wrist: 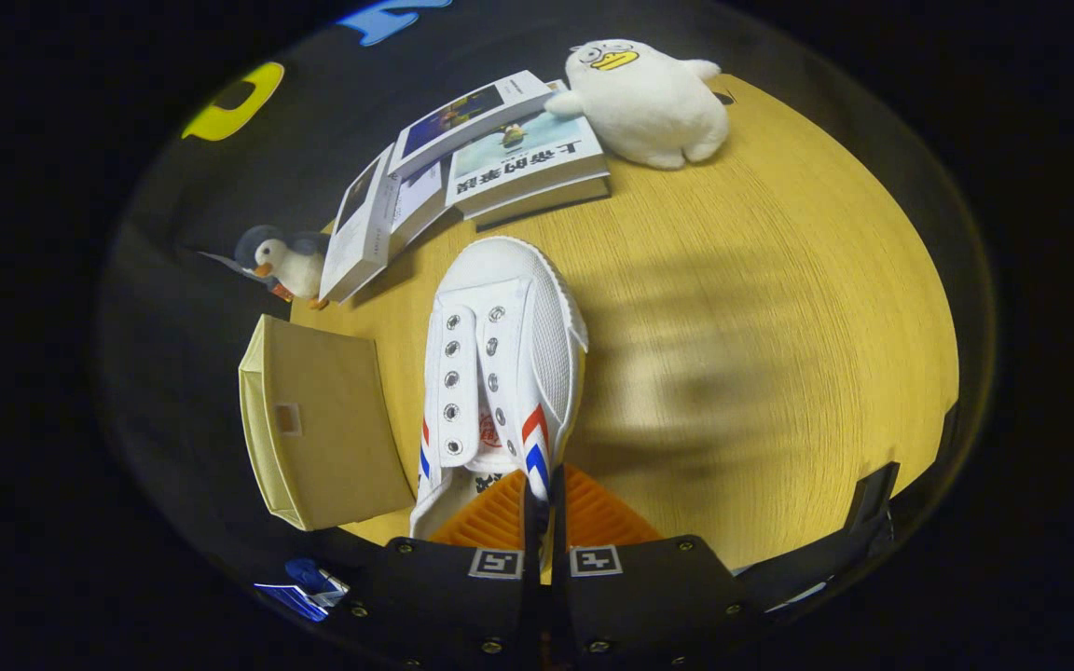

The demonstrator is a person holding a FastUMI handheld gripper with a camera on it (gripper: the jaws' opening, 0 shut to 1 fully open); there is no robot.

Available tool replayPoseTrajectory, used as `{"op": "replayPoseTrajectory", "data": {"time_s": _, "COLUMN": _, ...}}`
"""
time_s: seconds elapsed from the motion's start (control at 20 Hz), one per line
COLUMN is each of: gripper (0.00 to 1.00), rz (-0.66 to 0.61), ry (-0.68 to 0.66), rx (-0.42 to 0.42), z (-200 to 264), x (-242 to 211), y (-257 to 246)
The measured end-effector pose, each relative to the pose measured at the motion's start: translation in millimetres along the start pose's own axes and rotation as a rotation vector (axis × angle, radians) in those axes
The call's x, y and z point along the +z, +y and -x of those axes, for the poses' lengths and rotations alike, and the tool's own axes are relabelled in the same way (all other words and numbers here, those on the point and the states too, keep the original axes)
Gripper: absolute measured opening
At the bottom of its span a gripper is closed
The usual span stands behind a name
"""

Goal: Open the storage box then place both shoes into the box .Put the left shoe in first, then the right shoe, with the right side of both shoes facing outward in a uniform manner.

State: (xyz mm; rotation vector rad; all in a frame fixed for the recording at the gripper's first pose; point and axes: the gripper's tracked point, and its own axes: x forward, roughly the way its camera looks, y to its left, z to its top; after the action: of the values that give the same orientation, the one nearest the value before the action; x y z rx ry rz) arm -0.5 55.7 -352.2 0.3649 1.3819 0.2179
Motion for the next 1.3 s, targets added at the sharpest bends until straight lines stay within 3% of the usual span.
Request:
{"op": "replayPoseTrajectory", "data": {"time_s": 0.55, "gripper": 0.04, "rz": 0.174, "ry": -0.018, "rx": 0.088, "z": 37, "x": 7, "y": 100}}
{"op": "replayPoseTrajectory", "data": {"time_s": 1.3, "gripper": 0.04, "rz": 0.368, "ry": -0.012, "rx": 0.168, "z": 34, "x": 5, "y": 221}}
